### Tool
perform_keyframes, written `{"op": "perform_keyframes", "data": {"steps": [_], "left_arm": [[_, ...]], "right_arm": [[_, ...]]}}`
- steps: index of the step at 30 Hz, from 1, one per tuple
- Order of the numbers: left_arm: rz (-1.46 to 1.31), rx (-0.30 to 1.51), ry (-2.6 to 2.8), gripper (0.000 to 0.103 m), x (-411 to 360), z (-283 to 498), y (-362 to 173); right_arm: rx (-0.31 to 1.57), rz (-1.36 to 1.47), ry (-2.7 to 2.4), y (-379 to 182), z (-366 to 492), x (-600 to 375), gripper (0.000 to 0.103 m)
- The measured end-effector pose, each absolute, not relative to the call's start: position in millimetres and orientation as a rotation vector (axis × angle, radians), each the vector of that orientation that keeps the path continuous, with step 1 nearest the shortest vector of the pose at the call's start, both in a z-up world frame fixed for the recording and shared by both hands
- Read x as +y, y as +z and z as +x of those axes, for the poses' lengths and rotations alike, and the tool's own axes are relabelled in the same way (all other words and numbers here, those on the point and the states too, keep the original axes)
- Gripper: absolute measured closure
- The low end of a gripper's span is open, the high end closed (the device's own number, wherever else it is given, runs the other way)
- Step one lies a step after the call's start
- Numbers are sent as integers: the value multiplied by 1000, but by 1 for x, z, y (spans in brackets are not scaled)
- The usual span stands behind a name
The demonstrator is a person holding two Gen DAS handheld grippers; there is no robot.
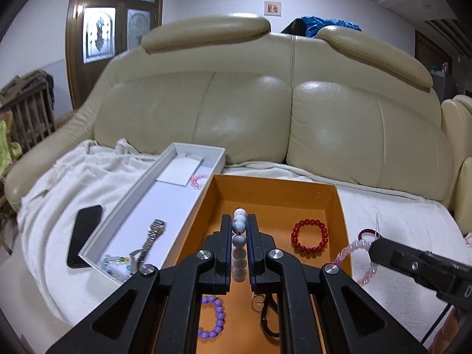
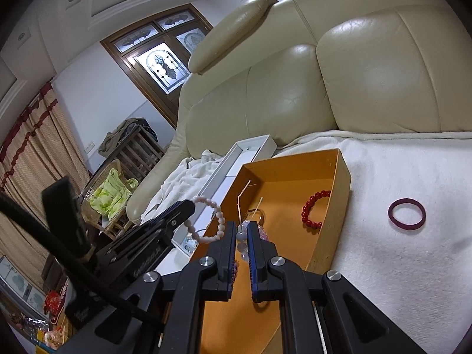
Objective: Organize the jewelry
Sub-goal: 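Open the right tool to drop the pink-clear bracelet while the left tool drops the white bracelet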
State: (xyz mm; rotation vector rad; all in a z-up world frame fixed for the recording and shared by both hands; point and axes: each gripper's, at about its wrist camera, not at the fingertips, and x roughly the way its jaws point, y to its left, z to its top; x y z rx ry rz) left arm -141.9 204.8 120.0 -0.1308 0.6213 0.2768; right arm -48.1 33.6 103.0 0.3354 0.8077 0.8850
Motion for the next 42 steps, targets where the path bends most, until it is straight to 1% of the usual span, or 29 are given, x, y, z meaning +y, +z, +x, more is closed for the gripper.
{"op": "perform_keyframes", "data": {"steps": [25, 32, 36, 42], "left_arm": [[-241, 799, 137, 94, 209, -84, 73], [-241, 819, 148, 94, 208, -79, 68], [-242, 827, 141, 94, 207, -77, 67], [-253, 805, 136, 94, 208, -78, 71]], "right_arm": [[932, 269, 867, 66, -38, 57, 94], [940, 260, 843, 62, -36, 57, 94], [938, 252, 818, 63, -36, 55, 91], [910, 242, 795, 67, -35, 50, 91]]}}
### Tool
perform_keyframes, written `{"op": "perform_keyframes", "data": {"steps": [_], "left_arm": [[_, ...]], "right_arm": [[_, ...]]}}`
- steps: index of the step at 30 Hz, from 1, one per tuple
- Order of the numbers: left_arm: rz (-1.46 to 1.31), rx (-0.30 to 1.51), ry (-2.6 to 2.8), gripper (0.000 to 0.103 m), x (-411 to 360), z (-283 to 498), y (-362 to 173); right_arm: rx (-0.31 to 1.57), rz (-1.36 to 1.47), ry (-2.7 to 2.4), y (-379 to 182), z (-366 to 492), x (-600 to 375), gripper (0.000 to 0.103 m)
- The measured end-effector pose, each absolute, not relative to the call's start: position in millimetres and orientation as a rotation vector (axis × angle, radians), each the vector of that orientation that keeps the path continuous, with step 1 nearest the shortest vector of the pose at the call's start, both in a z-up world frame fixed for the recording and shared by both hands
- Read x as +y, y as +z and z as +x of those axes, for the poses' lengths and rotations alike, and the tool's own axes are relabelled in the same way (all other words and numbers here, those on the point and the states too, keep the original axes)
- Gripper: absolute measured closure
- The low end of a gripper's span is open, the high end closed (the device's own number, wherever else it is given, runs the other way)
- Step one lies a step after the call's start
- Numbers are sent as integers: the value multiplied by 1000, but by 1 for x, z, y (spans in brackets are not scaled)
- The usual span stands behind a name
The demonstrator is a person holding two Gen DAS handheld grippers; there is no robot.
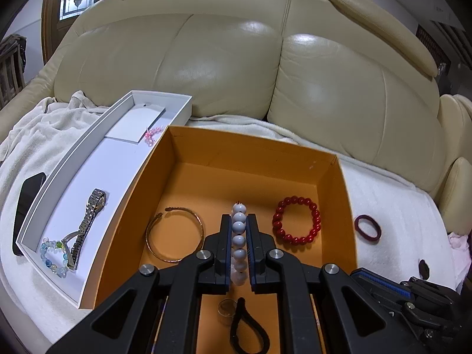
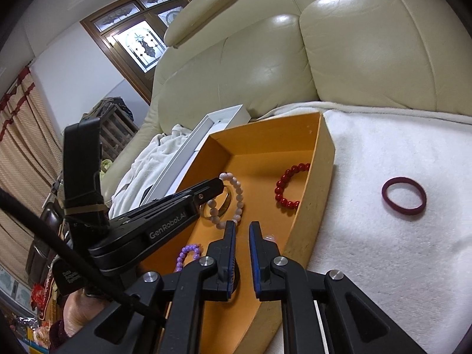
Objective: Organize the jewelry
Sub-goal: 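Open the right tool to drop the pink-clear bracelet while the left tool drops the white bracelet, then move both tools out of the box toward the dark hair bands on the towel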
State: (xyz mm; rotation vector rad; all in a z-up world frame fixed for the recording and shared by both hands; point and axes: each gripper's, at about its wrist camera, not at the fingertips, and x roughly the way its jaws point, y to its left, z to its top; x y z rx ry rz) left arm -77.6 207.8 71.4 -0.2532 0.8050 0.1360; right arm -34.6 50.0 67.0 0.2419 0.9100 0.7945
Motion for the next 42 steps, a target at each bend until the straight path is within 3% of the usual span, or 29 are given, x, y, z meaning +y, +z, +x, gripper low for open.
{"op": "perform_keyframes", "data": {"steps": [16, 19, 21, 26, 33, 42], "left_arm": [[-250, 762, 153, 93, 205, -85, 86], [-226, 758, 179, 77, 200, -87, 89], [-207, 752, 214, 50, 197, -90, 92], [-178, 720, 271, 31, 187, -95, 101], [-188, 715, 313, 27, 170, -100, 106], [-92, 669, 321, 26, 140, -106, 113]], "right_arm": [[873, 332, 734, 81, -23, 12, 91], [871, 345, 716, 84, -20, -1, 91], [866, 354, 692, 86, -18, -12, 91], [867, 393, 634, 88, -11, -39, 91], [900, 440, 581, 86, -5, -60, 73], [904, 420, 567, 83, -4, -69, 73]]}}
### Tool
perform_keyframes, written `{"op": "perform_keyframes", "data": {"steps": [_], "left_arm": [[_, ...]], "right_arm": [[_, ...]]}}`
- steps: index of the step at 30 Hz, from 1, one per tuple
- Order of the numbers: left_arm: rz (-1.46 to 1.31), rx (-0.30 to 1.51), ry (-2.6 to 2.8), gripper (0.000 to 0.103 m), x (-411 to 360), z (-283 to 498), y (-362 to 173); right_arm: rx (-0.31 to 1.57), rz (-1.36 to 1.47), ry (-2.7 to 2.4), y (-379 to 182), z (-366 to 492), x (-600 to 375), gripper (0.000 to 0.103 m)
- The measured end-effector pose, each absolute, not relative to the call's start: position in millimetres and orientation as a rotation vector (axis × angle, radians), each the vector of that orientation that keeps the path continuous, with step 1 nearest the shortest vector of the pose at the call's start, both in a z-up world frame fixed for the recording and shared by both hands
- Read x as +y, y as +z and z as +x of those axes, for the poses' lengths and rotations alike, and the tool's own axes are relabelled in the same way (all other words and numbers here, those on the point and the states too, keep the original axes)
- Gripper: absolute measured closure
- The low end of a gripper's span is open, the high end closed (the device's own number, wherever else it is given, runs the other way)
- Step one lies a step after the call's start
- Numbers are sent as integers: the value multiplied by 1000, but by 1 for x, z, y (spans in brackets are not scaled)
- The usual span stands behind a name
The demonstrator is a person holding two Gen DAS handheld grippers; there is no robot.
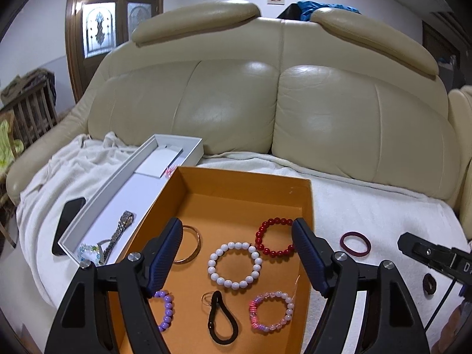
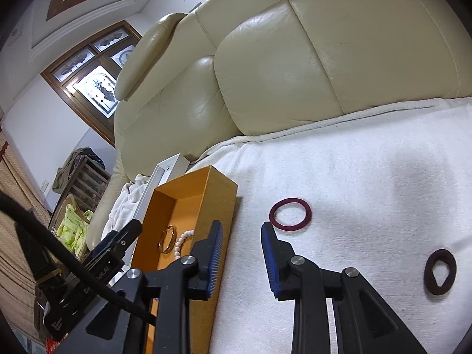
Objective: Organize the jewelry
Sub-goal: 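Move both tools out of the box toward the dark hair bands on the towel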
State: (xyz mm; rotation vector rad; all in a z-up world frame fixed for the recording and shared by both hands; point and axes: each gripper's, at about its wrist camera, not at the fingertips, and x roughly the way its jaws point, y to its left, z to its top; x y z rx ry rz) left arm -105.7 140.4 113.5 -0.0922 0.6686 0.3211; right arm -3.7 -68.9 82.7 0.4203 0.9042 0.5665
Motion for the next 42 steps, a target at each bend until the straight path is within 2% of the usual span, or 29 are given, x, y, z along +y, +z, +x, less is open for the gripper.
{"op": "perform_keyframes", "data": {"steps": [20, 42], "left_arm": [[83, 640, 269, 26, 76, -96, 114], [198, 691, 203, 26, 22, -76, 93]], "right_arm": [[909, 406, 518, 80, -2, -108, 73], [941, 420, 406, 72, 0, -180, 73]]}}
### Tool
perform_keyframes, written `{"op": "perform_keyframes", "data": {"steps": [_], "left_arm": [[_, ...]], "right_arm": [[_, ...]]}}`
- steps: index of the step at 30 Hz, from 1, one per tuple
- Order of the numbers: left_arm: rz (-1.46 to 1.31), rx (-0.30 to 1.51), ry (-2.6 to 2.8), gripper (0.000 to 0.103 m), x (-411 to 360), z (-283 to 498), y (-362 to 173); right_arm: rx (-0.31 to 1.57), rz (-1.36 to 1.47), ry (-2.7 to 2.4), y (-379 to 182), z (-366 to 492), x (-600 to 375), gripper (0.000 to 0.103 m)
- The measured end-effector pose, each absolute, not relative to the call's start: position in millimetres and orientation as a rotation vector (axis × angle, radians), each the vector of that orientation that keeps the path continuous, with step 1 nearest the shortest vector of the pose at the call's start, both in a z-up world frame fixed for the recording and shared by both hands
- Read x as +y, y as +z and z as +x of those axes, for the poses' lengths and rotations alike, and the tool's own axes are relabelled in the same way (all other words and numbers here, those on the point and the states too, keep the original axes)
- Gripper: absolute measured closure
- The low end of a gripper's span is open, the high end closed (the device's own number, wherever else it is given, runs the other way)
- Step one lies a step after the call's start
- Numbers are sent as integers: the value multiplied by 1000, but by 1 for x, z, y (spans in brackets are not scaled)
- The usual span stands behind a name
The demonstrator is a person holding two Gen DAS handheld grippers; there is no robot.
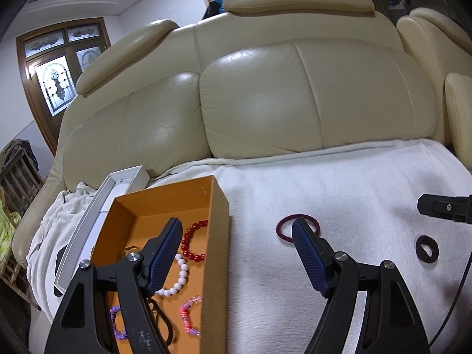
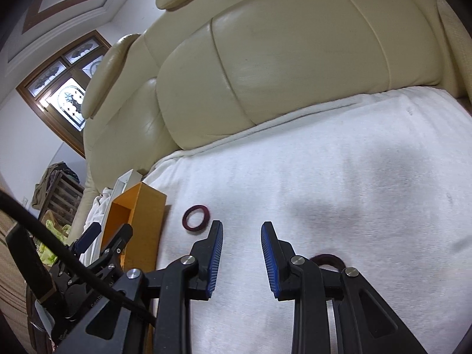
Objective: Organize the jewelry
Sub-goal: 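Move both tools out of the box toward the dark hair bands on the towel, then grasp the black hair tie with the right tool while the left tool grasps the maroon band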
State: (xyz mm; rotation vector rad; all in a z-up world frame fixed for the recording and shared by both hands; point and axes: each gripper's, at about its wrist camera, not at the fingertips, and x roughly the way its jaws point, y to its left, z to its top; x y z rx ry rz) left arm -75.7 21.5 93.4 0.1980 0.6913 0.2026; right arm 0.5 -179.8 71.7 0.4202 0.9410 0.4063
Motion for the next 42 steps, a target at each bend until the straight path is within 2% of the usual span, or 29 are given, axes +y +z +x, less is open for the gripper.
{"op": "perform_keyframes", "data": {"steps": [20, 25, 28, 42], "left_arm": [[271, 790, 170, 26, 22, -76, 66], [266, 802, 179, 26, 26, -73, 64], [257, 807, 178, 26, 27, -70, 65], [211, 773, 138, 26, 15, -49, 65]], "right_arm": [[1104, 355, 202, 36, -21, -230, 73], [1130, 353, 190, 26, -11, -222, 76], [1150, 307, 174, 15, -4, -212, 88], [1076, 322, 177, 7, 6, -222, 91]]}}
